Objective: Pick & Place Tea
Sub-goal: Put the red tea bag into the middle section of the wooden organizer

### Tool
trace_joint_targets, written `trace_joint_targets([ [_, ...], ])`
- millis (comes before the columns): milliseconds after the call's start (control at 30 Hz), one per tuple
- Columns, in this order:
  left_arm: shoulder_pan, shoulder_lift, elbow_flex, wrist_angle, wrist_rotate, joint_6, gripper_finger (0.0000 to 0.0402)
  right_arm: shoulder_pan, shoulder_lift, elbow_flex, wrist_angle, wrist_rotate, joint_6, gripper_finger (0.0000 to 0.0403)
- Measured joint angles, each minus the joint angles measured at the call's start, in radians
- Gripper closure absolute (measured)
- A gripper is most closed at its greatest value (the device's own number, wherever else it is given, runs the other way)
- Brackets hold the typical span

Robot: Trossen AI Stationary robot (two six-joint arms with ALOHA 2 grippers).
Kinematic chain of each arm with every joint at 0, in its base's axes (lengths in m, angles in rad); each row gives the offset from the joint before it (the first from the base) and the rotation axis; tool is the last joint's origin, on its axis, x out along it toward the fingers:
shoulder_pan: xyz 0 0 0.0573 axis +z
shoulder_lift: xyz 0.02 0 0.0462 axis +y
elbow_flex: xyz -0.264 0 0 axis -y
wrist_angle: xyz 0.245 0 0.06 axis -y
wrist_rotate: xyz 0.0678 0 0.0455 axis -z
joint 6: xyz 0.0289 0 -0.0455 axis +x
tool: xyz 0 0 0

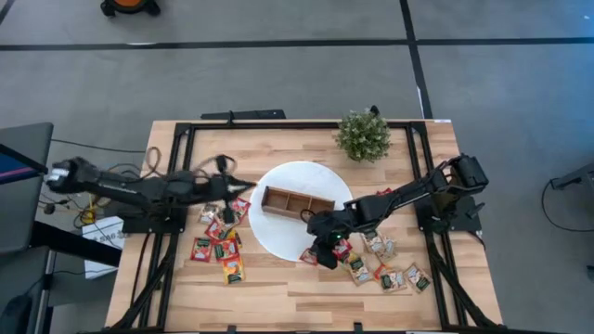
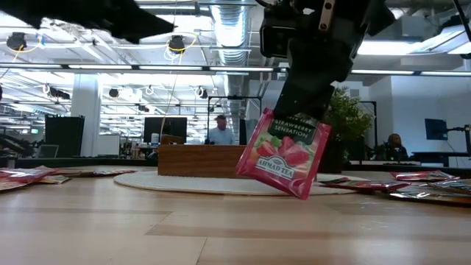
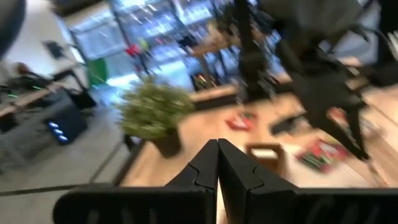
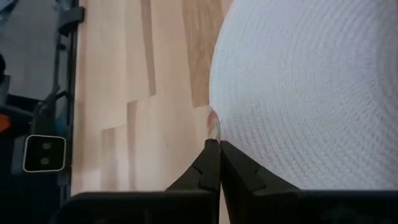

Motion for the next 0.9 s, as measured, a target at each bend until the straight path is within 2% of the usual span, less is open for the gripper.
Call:
trace_joint_targets([
  [233, -0.176, 0.325, 0.086, -0.004, -0.009, -0.108, 0.0401, 0.011, 0.000, 0.000, -0.003, 0.038, -0.033, 0.0403],
  [333, -0.245, 0.449, 0.099, 0.105, -0.089, -0.179, 0.0401, 0.009, 0.000, 0.000, -0.003, 0.041, -0.043, 0.0403],
  [433, -0.282, 0.571, 0.128, 0.176, -0.123, -0.284, 0.0401, 0.009, 0.000, 0.000, 0.000, 0.049, -0.045, 0.0403],
  [567, -0.300, 0.736, 0.198, 0.178, -0.137, -0.404, 0.0394, 0.016, 0.000, 0.000, 0.001, 0.070, -0.049, 0.0403],
  [733, -0.299, 0.908, 0.303, 0.200, -0.131, -0.441, 0.0340, 0.016, 0.000, 0.002, 0.009, 0.070, -0.061, 0.0403],
  [900, -0.299, 0.986, 0.375, 0.169, -0.118, -0.455, 0.0261, 0.015, 0.000, 0.002, 0.025, 0.073, -0.061, 0.0403],
])
